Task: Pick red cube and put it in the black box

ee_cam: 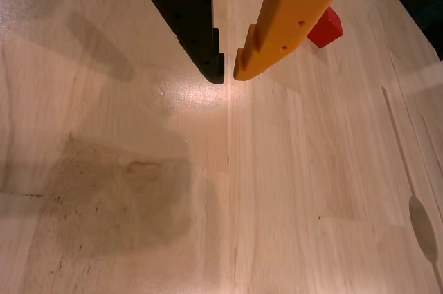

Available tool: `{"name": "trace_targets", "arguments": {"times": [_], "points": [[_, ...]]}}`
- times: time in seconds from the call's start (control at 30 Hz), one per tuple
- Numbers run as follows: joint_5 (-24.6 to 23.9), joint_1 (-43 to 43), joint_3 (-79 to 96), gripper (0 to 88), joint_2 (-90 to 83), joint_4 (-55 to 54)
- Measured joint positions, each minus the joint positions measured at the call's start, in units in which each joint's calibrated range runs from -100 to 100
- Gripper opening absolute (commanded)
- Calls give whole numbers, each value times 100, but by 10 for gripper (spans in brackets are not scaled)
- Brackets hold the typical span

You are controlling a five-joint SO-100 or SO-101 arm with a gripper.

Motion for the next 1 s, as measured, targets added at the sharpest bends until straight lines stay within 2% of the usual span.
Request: {"name": "trace_targets", "arguments": {"times": [0.33, 0.73, 1.0], "points": [[92, 23, -253, 12, 655, -166], [115, -23, -3043, 10, 3597, -297], [75, -679, -4244, 12, 5056, -297]]}}
